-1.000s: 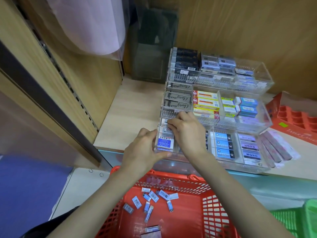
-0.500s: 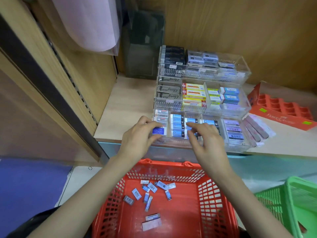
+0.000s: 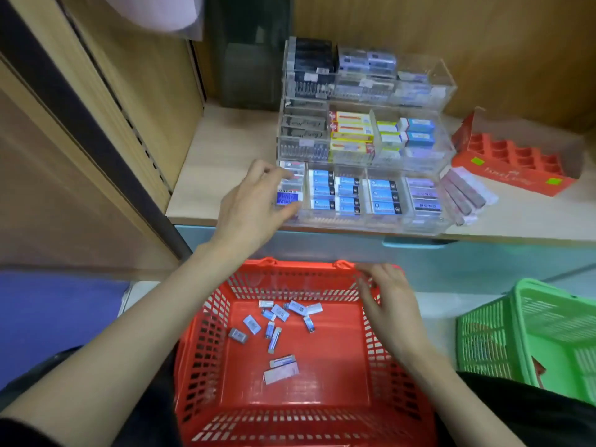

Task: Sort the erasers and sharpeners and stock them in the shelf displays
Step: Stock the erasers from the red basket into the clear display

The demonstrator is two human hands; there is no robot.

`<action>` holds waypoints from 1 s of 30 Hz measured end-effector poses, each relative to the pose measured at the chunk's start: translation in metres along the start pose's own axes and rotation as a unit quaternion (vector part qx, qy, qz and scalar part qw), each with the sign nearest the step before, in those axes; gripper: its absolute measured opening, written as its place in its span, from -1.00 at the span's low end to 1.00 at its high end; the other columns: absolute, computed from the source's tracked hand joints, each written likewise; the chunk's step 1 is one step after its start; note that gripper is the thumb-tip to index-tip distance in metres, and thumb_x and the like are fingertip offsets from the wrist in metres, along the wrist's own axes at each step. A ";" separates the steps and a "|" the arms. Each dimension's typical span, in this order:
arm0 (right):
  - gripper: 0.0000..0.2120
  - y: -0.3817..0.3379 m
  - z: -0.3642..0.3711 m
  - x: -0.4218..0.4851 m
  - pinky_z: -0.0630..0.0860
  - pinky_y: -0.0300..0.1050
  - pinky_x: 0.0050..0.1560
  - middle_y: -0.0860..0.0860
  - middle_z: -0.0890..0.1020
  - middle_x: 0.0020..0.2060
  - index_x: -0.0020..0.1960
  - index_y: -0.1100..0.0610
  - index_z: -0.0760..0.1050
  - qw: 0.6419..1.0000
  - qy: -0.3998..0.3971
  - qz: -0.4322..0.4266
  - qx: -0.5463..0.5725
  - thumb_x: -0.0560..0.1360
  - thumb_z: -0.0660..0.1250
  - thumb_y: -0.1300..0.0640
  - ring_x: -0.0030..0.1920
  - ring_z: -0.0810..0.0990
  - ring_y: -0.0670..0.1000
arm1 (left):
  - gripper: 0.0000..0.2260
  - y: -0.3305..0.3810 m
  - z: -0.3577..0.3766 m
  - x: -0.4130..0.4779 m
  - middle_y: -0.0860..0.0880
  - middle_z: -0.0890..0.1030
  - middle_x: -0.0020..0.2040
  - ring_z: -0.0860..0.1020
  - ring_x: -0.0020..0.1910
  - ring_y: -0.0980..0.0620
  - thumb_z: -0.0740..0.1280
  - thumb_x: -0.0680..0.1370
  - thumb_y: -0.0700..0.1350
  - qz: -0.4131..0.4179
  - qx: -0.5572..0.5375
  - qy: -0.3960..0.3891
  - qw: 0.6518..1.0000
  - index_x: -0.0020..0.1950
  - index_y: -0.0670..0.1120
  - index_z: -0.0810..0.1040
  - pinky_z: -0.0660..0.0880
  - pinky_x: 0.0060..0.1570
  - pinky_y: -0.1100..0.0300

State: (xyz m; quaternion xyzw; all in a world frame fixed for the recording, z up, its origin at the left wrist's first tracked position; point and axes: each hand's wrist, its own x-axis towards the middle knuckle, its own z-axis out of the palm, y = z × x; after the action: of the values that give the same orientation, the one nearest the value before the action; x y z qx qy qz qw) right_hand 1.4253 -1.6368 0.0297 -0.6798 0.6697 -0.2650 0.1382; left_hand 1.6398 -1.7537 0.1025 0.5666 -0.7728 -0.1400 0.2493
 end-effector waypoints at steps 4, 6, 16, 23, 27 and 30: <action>-0.77 0.036 0.065 -0.029 0.36 -0.09 0.02 0.19 0.60 -0.05 0.08 0.25 0.56 0.983 -0.121 0.138 0.032 0.47 0.24 0.31 0.00 0.55 0.21 | -0.75 -0.001 0.033 -0.038 0.13 0.44 -0.08 0.39 -0.29 0.25 0.31 0.45 0.07 0.090 -0.094 -0.025 0.991 0.03 -0.03 0.55 0.39 -0.18 0.22; -0.73 0.053 0.095 -0.039 0.35 -0.11 0.06 0.18 0.57 0.03 0.17 0.24 0.52 0.965 -0.188 0.179 0.039 0.48 0.25 0.31 0.04 0.55 0.19 | -0.81 -0.015 0.062 -0.057 0.10 0.49 -0.06 0.44 -0.20 0.18 0.32 0.50 0.04 0.084 -0.022 -0.143 0.986 0.05 -0.01 0.53 0.42 -0.16 0.18; -0.56 0.122 0.222 -0.041 0.24 -0.06 0.26 0.16 0.41 0.26 0.35 0.17 0.36 0.938 -0.309 0.153 -0.041 0.48 0.27 0.22 0.26 0.37 0.21 | -0.79 -0.162 0.208 -0.154 -0.17 0.54 0.00 0.56 -0.01 -0.16 0.45 0.43 -0.12 -0.272 -0.016 -0.329 0.904 0.02 -0.14 0.56 0.42 -0.01 0.11; -0.41 0.134 0.277 -0.020 0.18 -0.02 0.40 0.09 0.38 0.36 0.42 0.16 0.28 0.942 -0.323 0.027 -0.081 0.46 0.36 0.05 0.37 0.29 0.16 | -0.25 -0.194 0.259 -0.183 -0.16 0.21 0.43 0.25 0.43 -0.12 0.51 0.37 -0.19 -0.304 -0.030 -0.330 0.893 0.48 -0.12 0.24 0.15 0.43 0.14; -0.38 0.128 0.300 -0.013 0.26 0.04 0.32 0.16 0.43 0.28 0.40 0.20 0.31 0.950 -0.298 0.050 -0.074 0.42 0.40 0.02 0.28 0.37 0.21 | -0.21 -0.198 0.281 -0.184 -0.22 0.18 0.44 0.18 0.45 -0.17 0.54 0.35 -0.12 -0.355 -0.063 -0.265 0.894 0.49 -0.09 0.23 0.11 0.44 0.11; -0.43 0.124 0.309 -0.014 0.28 0.04 0.26 0.17 0.43 0.24 0.35 0.18 0.35 0.952 -0.282 0.081 -0.088 0.42 0.40 0.03 0.25 0.37 0.22 | -0.23 -0.199 0.293 -0.180 -0.21 0.19 0.42 0.19 0.42 -0.20 0.53 0.36 -0.08 -0.355 -0.067 -0.260 0.895 0.49 -0.03 0.25 0.12 0.42 0.13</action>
State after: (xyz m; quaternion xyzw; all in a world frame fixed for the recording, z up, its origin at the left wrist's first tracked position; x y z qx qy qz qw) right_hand 1.4909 -1.6825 -0.2937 -0.6801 0.6767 0.0097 0.2818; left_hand 1.6830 -1.6662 -0.2832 0.7288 -0.5462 -0.4127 0.0101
